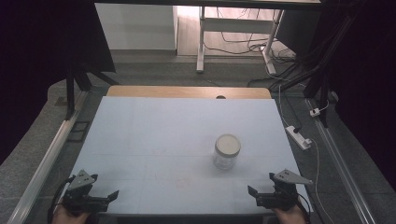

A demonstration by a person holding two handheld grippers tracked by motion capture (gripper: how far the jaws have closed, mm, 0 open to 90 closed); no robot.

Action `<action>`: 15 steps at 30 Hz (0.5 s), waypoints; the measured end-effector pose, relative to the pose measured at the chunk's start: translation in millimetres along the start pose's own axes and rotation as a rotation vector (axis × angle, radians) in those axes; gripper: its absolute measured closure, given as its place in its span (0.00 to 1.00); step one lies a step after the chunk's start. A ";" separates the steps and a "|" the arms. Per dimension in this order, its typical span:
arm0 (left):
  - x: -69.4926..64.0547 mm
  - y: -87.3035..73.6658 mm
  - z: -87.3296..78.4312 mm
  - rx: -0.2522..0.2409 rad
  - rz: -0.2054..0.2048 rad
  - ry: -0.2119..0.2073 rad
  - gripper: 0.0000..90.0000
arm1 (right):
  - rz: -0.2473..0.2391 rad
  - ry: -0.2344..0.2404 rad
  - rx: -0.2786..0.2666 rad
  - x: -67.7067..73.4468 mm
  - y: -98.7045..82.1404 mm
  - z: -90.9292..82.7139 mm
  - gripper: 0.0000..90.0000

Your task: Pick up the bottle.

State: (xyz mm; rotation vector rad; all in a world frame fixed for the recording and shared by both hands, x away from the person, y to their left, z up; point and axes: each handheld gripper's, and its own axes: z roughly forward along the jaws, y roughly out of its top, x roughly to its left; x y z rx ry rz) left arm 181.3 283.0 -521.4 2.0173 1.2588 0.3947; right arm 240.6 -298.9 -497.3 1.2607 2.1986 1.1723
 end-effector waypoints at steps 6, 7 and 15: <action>1.7 0.2 0.6 -0.006 -0.016 -0.029 0.01 | -0.024 0.002 0.016 2.4 1.7 3.2 0.00; 1.7 0.7 1.3 -0.004 -0.015 -0.034 0.01 | -0.027 0.002 0.017 2.5 2.0 3.7 0.00; 2.3 1.0 2.9 0.014 -0.022 -0.040 0.01 | -0.035 0.020 0.028 2.5 3.2 6.0 0.00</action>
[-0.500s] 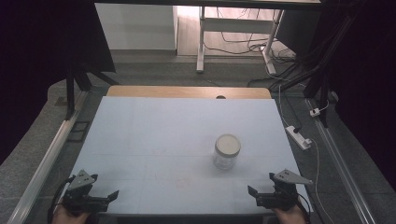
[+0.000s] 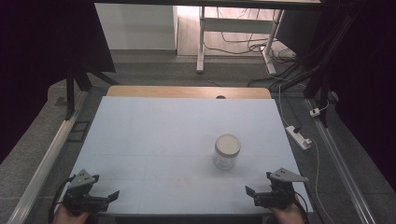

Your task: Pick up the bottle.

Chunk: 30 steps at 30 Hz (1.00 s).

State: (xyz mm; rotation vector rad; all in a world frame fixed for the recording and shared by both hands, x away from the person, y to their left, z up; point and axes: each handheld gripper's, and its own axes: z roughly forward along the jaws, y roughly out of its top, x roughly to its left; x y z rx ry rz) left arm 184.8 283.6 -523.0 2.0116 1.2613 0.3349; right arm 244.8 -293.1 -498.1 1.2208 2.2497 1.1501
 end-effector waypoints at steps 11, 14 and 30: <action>0.9 -0.9 -0.6 0.002 -0.010 -0.001 0.02 | -0.010 0.021 0.002 0.6 1.0 0.6 0.00; 1.1 -1.2 -0.9 0.000 -0.013 -0.004 0.02 | -0.020 0.026 0.004 1.0 1.5 0.9 0.00; 1.1 -1.1 0.0 0.009 -0.013 -0.007 0.02 | -0.058 0.030 -0.034 4.4 11.8 0.9 0.00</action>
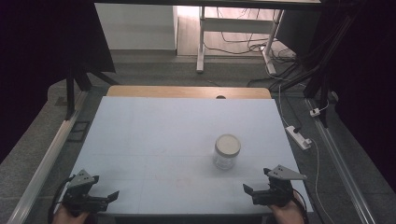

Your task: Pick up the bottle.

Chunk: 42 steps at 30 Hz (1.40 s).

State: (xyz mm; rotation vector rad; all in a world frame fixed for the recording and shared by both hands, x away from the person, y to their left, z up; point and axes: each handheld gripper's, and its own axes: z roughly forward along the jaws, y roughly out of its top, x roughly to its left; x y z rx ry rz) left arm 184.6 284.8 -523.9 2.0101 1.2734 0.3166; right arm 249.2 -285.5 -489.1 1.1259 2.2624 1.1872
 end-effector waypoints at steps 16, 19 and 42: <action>0.3 0.3 0.4 0.006 0.004 -0.007 0.02 | -0.061 0.015 0.004 5.8 10.8 18.3 0.00; 0.3 0.4 0.6 0.007 0.005 -0.007 0.02 | -0.058 0.020 0.008 5.9 12.2 21.9 0.00; 0.7 0.6 1.0 0.009 0.005 -0.012 0.02 | -0.087 0.037 0.020 5.7 37.5 58.6 0.00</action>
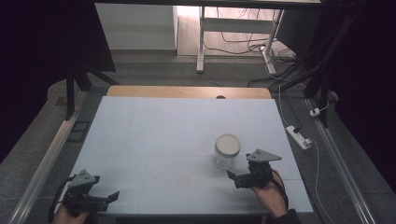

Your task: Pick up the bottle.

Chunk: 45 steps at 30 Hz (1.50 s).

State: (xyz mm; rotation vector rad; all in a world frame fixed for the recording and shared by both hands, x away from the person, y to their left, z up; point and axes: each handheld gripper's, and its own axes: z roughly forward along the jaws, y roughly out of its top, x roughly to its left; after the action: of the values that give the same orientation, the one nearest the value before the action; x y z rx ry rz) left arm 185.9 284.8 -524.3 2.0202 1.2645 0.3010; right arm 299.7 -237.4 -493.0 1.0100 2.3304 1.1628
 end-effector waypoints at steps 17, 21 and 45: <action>0.5 -0.1 -0.1 -0.001 -0.002 -0.006 0.02 | -0.011 0.059 -0.024 -8.1 13.1 34.0 0.00; 0.4 -0.1 -0.1 -0.001 -0.001 -0.007 0.02 | -0.004 0.056 -0.028 -10.4 15.0 39.7 0.00; -0.4 -0.3 -0.2 -0.003 0.008 -0.009 0.02 | -0.048 0.046 -0.014 -10.4 21.6 62.0 0.03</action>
State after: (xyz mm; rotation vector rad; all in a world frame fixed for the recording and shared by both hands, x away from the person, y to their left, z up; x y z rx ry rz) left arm 185.3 284.6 -524.3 2.0225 1.2505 0.2969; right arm 352.2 -202.0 -513.3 0.9275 2.3652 1.1936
